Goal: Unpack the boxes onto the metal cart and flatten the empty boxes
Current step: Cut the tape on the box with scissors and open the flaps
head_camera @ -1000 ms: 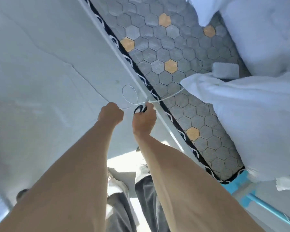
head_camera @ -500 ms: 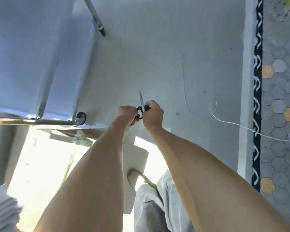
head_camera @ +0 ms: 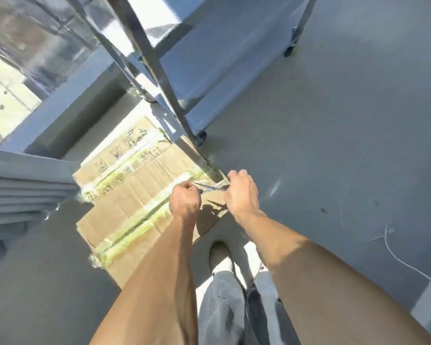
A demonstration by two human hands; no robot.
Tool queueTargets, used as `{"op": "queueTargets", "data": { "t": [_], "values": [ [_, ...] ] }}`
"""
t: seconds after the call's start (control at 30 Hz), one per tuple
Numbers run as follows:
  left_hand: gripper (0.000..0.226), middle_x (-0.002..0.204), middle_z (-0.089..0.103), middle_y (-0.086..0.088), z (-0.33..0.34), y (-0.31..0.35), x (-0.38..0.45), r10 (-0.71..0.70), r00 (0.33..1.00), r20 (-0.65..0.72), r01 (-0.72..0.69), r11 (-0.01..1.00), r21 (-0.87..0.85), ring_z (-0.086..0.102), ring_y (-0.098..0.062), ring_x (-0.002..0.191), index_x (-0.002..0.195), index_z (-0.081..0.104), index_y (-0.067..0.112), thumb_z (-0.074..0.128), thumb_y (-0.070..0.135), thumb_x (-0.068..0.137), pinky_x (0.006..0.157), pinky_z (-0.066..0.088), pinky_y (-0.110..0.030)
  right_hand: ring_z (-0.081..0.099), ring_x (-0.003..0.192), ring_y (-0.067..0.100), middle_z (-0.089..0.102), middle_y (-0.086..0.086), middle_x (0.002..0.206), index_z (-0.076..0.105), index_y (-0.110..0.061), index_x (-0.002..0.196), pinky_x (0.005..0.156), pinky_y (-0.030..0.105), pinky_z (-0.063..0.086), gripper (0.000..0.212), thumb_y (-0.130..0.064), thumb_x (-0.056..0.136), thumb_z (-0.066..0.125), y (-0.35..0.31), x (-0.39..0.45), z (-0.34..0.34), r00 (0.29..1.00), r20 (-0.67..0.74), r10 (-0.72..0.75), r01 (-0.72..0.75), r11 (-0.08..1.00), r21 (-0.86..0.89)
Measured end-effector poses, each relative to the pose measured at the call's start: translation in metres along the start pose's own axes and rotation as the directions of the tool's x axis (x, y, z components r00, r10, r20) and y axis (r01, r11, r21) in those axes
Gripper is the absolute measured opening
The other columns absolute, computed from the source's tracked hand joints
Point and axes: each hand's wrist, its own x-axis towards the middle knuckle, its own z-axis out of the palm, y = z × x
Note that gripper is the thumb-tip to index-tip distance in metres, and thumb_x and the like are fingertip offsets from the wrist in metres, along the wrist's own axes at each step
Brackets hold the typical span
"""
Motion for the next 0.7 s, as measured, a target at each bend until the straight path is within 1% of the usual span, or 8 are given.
{"op": "queueTargets", "data": {
  "t": [0.1, 0.17, 0.3, 0.4, 0.5, 0.57, 0.63, 0.7],
  "values": [
    [0.025, 0.085, 0.069, -0.011, -0.039, -0.021, 0.017, -0.070, 0.995, -0.075, 0.068, 0.997, -0.028, 0.062, -0.031, 0.083, 0.087, 0.070, 0.017, 0.046, 0.012, 0.093, 0.076, 0.048, -0.032, 0.048, 0.108, 0.031, 0.051, 0.010, 0.112, 0.057, -0.012, 0.114, 0.095, 0.041, 0.038, 0.030, -0.012, 0.084, 0.057, -0.047, -0.007, 0.021, 0.945, -0.067, -0.320, 0.303, 0.934, -0.189],
    [0.027, 0.091, 0.071, -0.014, -0.057, -0.036, 0.029, -0.096, 0.990, -0.101, 0.090, 0.994, -0.070, 0.063, -0.034, 0.089, 0.088, 0.070, 0.016, 0.044, 0.012, 0.094, 0.076, 0.048, -0.033, 0.051, 0.105, 0.032, 0.055, 0.011, 0.107, 0.059, -0.012, 0.112, 0.096, 0.041, 0.037, 0.030, -0.010, 0.082, 0.056, -0.075, -0.010, 0.038, 0.871, 0.008, -0.492, 0.478, 0.843, -0.245],
    [0.025, 0.098, 0.071, -0.015, -0.086, -0.078, 0.054, -0.175, 0.968, -0.182, 0.145, 0.975, -0.167, 0.063, -0.033, 0.092, 0.091, 0.072, 0.013, 0.047, 0.013, 0.094, 0.078, 0.049, -0.033, 0.050, 0.106, 0.028, 0.059, 0.007, 0.107, 0.054, -0.017, 0.115, 0.093, 0.038, 0.040, 0.029, -0.014, 0.087, 0.058, -0.121, -0.015, 0.072, 0.775, 0.296, -0.558, 0.627, 0.738, -0.250],
    [0.029, 0.111, 0.068, -0.019, -0.096, -0.116, 0.060, -0.224, 0.919, -0.325, 0.151, 0.960, -0.234, 0.059, -0.032, 0.097, 0.111, 0.066, 0.008, 0.043, 0.023, 0.101, 0.081, 0.041, -0.034, 0.053, 0.103, 0.029, 0.062, 0.009, 0.104, 0.051, -0.016, 0.114, 0.085, 0.038, 0.041, 0.034, -0.002, 0.085, 0.058, -0.137, -0.022, 0.099, 0.719, 0.357, -0.596, 0.692, 0.662, -0.288],
    [0.037, 0.129, 0.055, -0.017, -0.099, -0.154, 0.061, -0.317, 0.825, -0.467, 0.216, 0.942, -0.257, 0.051, -0.034, 0.118, 0.133, 0.052, 0.011, 0.035, 0.026, 0.104, 0.093, 0.037, -0.038, 0.056, 0.099, 0.031, 0.058, 0.010, 0.106, 0.049, -0.013, 0.117, 0.078, 0.039, 0.041, 0.038, 0.003, 0.083, 0.055, -0.144, -0.028, 0.124, 0.670, 0.404, -0.623, 0.740, 0.608, -0.290],
    [0.044, 0.143, 0.040, -0.017, -0.096, -0.187, 0.065, -0.343, 0.809, -0.478, 0.299, 0.939, -0.169, 0.041, -0.034, 0.129, 0.143, 0.041, 0.016, 0.042, 0.024, 0.100, 0.102, 0.034, -0.044, 0.053, 0.098, 0.031, 0.052, 0.009, 0.108, 0.047, -0.013, 0.115, 0.074, 0.038, 0.038, 0.037, 0.004, 0.083, 0.051, -0.146, -0.031, 0.145, 0.659, 0.400, -0.637, 0.750, 0.598, -0.283],
    [0.057, 0.155, 0.024, -0.017, -0.093, -0.220, 0.070, -0.277, 0.861, -0.426, 0.328, 0.943, 0.050, 0.031, -0.034, 0.138, 0.149, 0.029, 0.016, 0.048, 0.024, 0.096, 0.108, 0.035, -0.047, 0.047, 0.103, 0.029, 0.048, 0.008, 0.112, 0.046, -0.014, 0.113, 0.075, 0.036, 0.037, 0.034, 0.004, 0.084, 0.049, -0.149, -0.029, 0.167, 0.661, 0.413, -0.626, 0.746, 0.607, -0.273],
    [0.063, 0.161, 0.012, -0.019, -0.089, -0.242, 0.080, -0.156, 0.914, -0.373, 0.280, 0.911, 0.304, 0.022, -0.035, 0.144, 0.153, 0.021, 0.015, 0.046, 0.026, 0.096, 0.110, 0.035, -0.047, 0.043, 0.109, 0.029, 0.046, 0.009, 0.117, 0.046, -0.014, 0.115, 0.082, 0.038, 0.041, 0.032, 0.001, 0.087, 0.047, -0.152, -0.027, 0.182, 0.668, 0.439, -0.601, 0.738, 0.613, -0.283]
  ]
}}
